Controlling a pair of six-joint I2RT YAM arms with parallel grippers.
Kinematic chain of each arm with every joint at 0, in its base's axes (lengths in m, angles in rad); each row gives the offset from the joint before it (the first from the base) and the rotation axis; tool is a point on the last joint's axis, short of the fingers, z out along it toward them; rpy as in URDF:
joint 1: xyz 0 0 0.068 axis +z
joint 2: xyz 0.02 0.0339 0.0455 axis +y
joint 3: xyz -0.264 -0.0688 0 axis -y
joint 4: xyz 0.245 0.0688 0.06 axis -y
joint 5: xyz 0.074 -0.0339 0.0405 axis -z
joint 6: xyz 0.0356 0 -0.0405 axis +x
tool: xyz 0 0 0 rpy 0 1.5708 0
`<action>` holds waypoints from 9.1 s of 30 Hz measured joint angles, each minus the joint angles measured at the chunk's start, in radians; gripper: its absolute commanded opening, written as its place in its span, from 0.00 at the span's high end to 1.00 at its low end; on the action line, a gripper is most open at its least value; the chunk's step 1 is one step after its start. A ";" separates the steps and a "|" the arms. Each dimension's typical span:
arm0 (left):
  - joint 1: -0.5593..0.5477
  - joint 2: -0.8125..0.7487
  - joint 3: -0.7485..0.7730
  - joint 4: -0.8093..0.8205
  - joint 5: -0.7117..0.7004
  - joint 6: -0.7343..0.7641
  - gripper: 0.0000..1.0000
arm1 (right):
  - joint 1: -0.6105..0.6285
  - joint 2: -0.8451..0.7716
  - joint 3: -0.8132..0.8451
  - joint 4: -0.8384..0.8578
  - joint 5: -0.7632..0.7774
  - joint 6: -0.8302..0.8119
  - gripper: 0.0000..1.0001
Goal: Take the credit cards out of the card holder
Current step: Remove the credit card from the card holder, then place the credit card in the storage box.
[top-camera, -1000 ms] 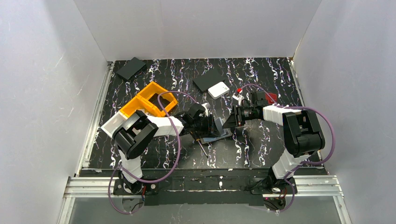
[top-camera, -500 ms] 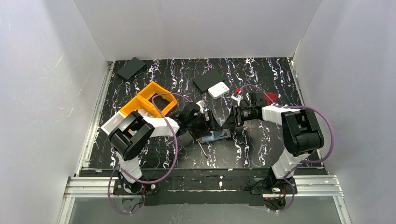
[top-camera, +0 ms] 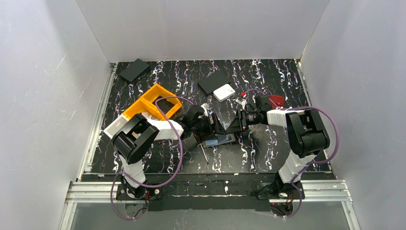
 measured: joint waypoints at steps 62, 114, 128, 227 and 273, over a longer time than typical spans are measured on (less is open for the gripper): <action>0.035 0.024 -0.053 0.156 0.069 -0.048 0.51 | 0.066 0.008 -0.011 -0.083 0.146 -0.066 0.48; 0.135 -0.036 -0.139 0.127 0.109 0.030 1.00 | 0.064 -0.146 0.052 -0.256 0.337 -0.325 0.34; 0.135 -0.065 -0.200 0.373 0.188 -0.082 1.00 | 0.064 -0.103 0.036 -0.159 0.010 -0.185 0.39; 0.230 0.045 -0.210 0.410 0.275 -0.083 0.82 | -0.159 -0.106 -0.045 -0.024 -0.029 -0.015 0.99; 0.013 -0.280 0.067 -0.354 0.452 0.766 0.37 | 0.164 -0.221 0.171 -0.822 0.051 -0.985 0.99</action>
